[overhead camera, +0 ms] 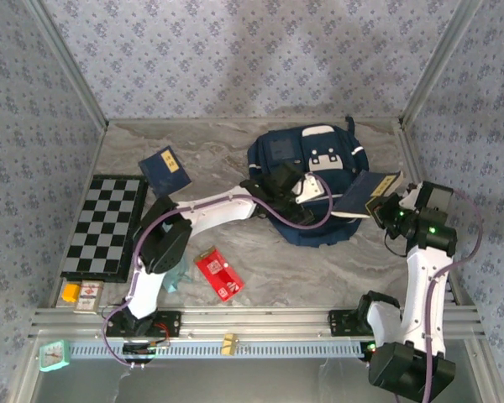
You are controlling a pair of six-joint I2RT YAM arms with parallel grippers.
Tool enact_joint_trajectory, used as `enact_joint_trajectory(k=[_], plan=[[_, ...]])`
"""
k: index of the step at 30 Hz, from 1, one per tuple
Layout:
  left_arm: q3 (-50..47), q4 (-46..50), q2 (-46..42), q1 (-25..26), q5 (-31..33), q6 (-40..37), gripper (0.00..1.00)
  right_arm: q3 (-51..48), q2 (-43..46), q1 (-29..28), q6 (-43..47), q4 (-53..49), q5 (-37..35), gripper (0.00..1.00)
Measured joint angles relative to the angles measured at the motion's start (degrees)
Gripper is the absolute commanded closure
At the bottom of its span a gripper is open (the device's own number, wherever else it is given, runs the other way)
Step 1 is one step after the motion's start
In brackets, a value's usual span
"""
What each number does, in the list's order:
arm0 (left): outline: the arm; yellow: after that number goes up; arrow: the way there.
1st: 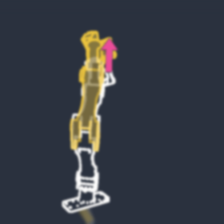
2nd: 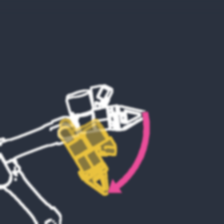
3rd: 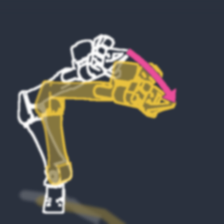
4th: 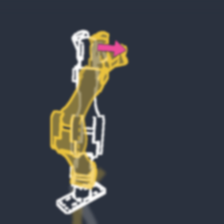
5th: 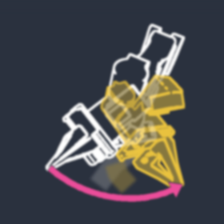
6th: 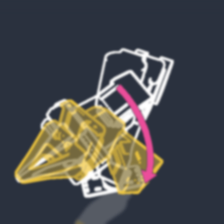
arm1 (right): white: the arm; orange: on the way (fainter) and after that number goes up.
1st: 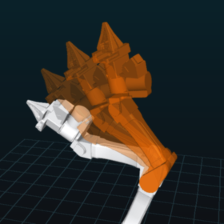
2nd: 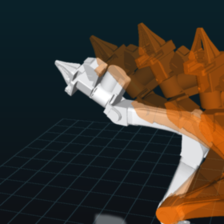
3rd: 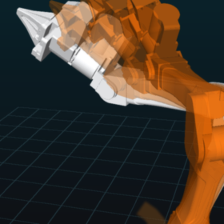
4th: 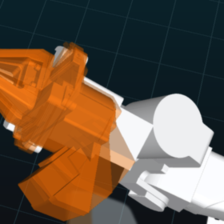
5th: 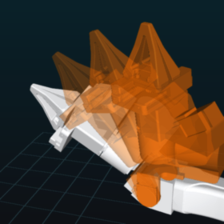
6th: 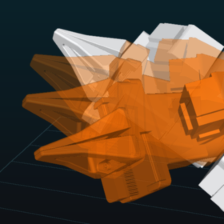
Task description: Pack books, pencil case, and school supplies into a backpack
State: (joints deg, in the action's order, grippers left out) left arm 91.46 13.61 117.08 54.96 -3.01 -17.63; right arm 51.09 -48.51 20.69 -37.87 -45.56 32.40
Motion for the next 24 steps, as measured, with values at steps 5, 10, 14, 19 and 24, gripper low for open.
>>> enact_joint_trajectory(k=[5, 10, 14, 19, 24], plan=[[4.9, 1.5, 5.2, 0.7, 1.4, -1.6, 0.10, -0.4, 0.0, 1.4, 0.0, 0.0, 2.0, 1.00], [8.3, 2.5, 9.2, 0.6, 3.3, -2.3, 0.12, -0.4, 0.0, 1.7, 0.0, 0.1, 3.1, 1.00], [10.1, 3.5, 11.1, 0.9, 5.1, -2.3, 0.33, -0.8, 0.0, 2.0, 0.0, 0.1, 3.5, 1.00], [11.7, 4.2, 11.7, 1.2, 6.2, -1.7, 0.70, -0.8, 0.2, 2.1, 0.0, 0.1, 3.8, 1.00], [11.9, 4.3, 11.5, -0.2, 6.1, 0.4, 1.00, -0.8, 0.4, 2.6, 0.0, 0.0, 4.1, 1.00]])
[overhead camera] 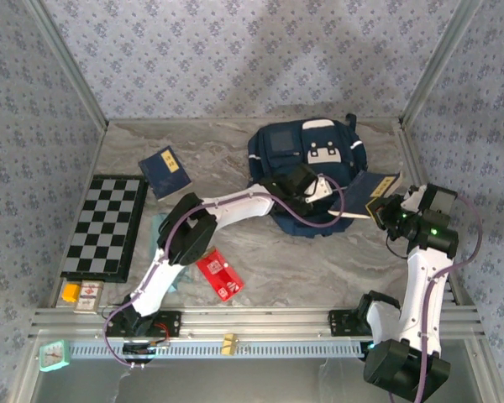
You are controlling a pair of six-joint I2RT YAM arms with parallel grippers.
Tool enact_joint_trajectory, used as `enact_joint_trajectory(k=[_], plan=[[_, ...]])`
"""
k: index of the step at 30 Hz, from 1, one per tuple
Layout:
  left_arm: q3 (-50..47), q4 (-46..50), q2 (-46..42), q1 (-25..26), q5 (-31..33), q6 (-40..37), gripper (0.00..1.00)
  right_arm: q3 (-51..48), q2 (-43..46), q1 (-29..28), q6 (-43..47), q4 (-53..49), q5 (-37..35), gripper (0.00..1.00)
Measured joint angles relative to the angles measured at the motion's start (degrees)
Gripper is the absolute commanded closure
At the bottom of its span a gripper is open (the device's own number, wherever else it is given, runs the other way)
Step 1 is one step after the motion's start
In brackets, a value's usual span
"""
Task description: Pack books, pencil case, and school supplies into a backpack
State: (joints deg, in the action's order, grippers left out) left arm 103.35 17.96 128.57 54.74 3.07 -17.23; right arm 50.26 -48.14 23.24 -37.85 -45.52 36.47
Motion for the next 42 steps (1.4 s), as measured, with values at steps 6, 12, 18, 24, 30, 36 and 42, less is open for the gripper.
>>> enact_joint_trajectory(k=[6, 12, 18, 24, 30, 36, 42], plan=[[-2.7, 0.5, -5.1, -1.0, 1.5, 3.0, 1.00, 0.1, 0.0, 0.2, 0.0, -0.2, -0.3, 1.00], [-6.3, 2.7, -14.0, -2.3, 3.5, 8.9, 1.00, 2.8, 0.0, 0.2, 2.0, -3.1, -0.7, 1.00], [-7.3, 6.5, -20.3, -4.4, 3.8, 14.3, 1.00, 7.5, 0.2, -1.0, 6.1, -10.7, -3.0, 1.00], [-6.7, 8.9, -21.4, -7.0, 1.7, 15.9, 1.00, 6.4, 1.3, -6.4, 7.9, -14.3, -3.4, 1.00], [-4.8, 10.5, -21.6, -7.5, -0.3, 15.8, 1.00, -2.6, -1.0, -19.0, 2.9, -4.9, -0.1, 1.00], [-4.8, 11.1, -22.6, -7.5, -2.3, 15.8, 1.00, -4.6, -10.6, -28.1, -2.4, 13.1, 1.2, 1.00], [-4.8, 11.3, -24.4, -7.6, -4.1, 15.9, 1.00, -4.5, -25.0, -31.5, -5.1, 28.7, 1.3, 0.98]])
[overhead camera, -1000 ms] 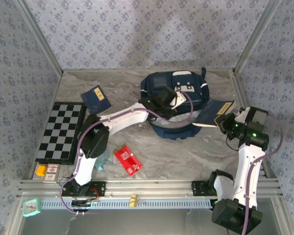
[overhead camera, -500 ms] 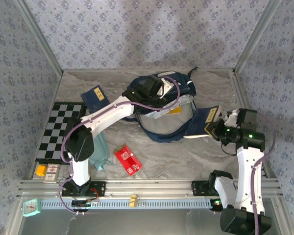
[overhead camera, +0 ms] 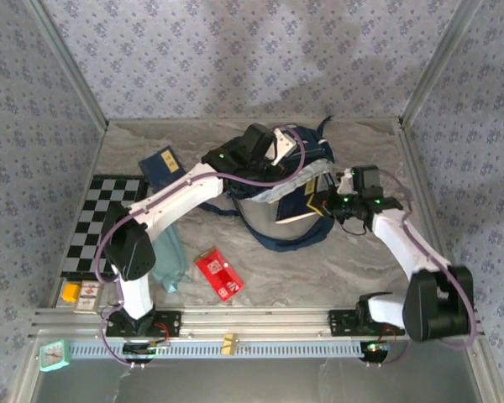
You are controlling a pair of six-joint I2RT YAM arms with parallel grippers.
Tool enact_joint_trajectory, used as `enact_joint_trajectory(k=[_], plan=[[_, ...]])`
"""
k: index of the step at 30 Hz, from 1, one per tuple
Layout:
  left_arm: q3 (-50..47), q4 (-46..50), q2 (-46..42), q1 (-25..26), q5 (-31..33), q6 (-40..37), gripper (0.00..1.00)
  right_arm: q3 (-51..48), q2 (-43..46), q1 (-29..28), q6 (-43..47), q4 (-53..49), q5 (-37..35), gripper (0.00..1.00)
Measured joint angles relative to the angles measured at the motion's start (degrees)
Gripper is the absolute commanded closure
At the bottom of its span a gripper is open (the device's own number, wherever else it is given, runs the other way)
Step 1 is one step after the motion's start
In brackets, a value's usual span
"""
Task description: Pack books, pencil case, and school supplies into a backpack
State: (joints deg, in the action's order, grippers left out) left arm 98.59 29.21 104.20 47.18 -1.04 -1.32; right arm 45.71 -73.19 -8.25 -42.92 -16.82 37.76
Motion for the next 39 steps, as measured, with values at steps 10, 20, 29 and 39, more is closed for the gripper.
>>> enact_joint_trajectory(k=[10, 20, 29, 39], plan=[[0.0, 0.6, -0.6, -0.6, -2.3, 2.0, 1.00, 0.7, -12.5, -0.2, 2.8, 8.2, -2.0, 0.59], [-0.2, 0.6, -0.6, -0.6, -2.6, 2.2, 1.00, -0.9, 4.7, -4.3, 7.3, -3.1, -16.3, 0.45], [-0.5, 0.6, -0.6, -0.6, -2.8, 2.8, 1.00, -8.4, 5.3, -15.9, 0.3, 0.1, -21.0, 0.82], [-0.1, 0.8, -0.6, -1.0, -4.1, 3.0, 1.00, -8.2, -10.7, -19.8, -3.2, 13.9, -28.4, 0.98]])
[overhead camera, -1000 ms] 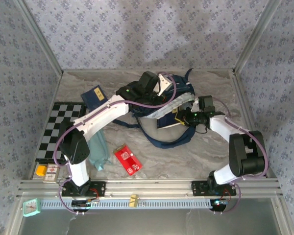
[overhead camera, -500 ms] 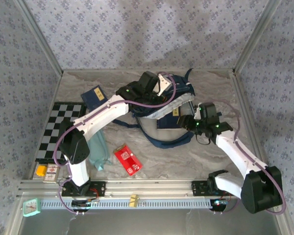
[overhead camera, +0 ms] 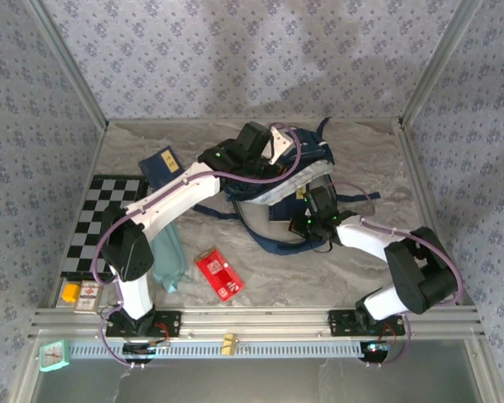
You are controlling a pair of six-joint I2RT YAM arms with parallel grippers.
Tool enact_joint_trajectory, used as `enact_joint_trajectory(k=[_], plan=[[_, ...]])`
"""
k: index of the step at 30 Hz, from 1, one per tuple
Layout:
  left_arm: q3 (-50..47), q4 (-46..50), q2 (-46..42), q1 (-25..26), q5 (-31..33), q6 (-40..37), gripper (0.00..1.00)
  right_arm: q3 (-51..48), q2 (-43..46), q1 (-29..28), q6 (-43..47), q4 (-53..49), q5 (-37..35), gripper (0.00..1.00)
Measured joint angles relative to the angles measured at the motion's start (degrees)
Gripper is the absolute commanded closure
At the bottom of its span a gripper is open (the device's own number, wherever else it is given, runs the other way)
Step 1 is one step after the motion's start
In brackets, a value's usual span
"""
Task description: Pack books, pencil case, and school supplies into a backpack
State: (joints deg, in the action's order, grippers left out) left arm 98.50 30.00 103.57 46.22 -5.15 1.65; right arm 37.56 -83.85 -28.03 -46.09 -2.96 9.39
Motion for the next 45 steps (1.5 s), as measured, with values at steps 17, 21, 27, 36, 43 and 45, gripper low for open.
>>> enact_joint_trajectory(k=[17, 21, 27, 36, 43, 45], plan=[[0.3, -0.1, 0.0, -1.0, -1.6, -0.1, 1.00, 3.7, -3.4, 4.3, 11.8, 11.8, -5.2, 0.81], [0.3, 0.0, 0.0, -1.2, -2.0, 0.0, 1.00, 0.7, 4.0, 4.3, 14.9, 10.0, -3.9, 0.74], [-0.1, 0.0, 0.0, -1.2, -2.7, 1.9, 0.97, -0.9, 22.0, 4.5, 16.4, -0.4, -5.6, 0.62], [-10.1, -2.4, -2.1, -1.5, -7.7, 7.3, 0.52, 1.5, 40.4, 6.6, 15.1, -19.1, -7.8, 0.43], [-18.3, -2.5, -15.1, -6.0, -3.0, 12.9, 0.39, 8.7, 29.5, 2.8, 13.9, -22.6, -3.8, 0.40], [-18.5, -1.8, -17.0, -9.5, -0.1, 15.0, 0.35, 10.6, 25.1, 0.4, 13.9, -22.6, -3.4, 0.39]])
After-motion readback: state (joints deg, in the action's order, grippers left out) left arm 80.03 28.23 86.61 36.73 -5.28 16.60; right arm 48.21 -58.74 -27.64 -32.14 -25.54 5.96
